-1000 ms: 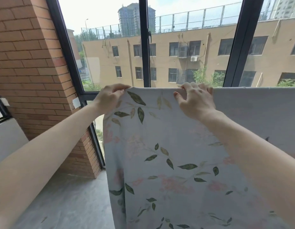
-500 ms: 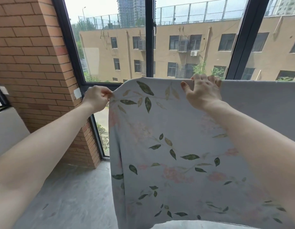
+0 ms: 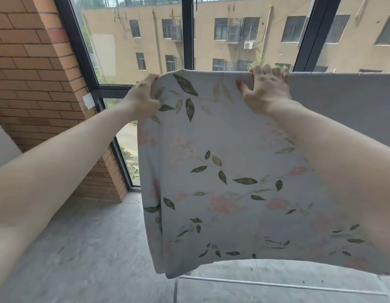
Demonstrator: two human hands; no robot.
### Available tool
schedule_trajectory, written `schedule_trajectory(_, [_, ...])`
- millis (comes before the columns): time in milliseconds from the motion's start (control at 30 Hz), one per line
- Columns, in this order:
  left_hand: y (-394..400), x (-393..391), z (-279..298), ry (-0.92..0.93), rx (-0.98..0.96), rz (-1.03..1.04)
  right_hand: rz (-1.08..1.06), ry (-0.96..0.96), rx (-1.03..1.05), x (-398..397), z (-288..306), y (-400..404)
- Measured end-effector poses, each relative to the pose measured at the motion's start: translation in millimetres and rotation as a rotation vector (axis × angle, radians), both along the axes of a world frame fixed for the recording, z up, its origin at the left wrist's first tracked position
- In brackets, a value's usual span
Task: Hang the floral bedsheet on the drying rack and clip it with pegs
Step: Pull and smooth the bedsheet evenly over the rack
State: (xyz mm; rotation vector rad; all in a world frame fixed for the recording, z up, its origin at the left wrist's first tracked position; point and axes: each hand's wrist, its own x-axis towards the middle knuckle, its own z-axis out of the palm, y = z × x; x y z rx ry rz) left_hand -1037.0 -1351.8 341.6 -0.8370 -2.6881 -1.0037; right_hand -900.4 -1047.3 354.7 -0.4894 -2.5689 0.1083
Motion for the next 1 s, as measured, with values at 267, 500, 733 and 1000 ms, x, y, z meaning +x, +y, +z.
schedule_trajectory(267, [-2.5,41.3,-28.5,0.168,-0.093,0.092,0.148,0.122,-0.171,58.3,-50.5,-22.5])
schedule_trajectory(500, [15.5,150.1,-93.9,0.157,-0.203,-0.233,0.212,-0.048,-0.511,174.5,-151.3,-25.1])
schedule_trajectory(733, [85.0,254.2,-165.1,-0.024,-0.285,-0.438,0.103,-0.151,-0.704,312.3,-215.2,10.8])
schedule_trajectory(1000, [208.4,390.4,-200.9,-0.141,-0.318,-0.644,-0.124,-0.113,-0.782,488.8,-238.0,81.6])
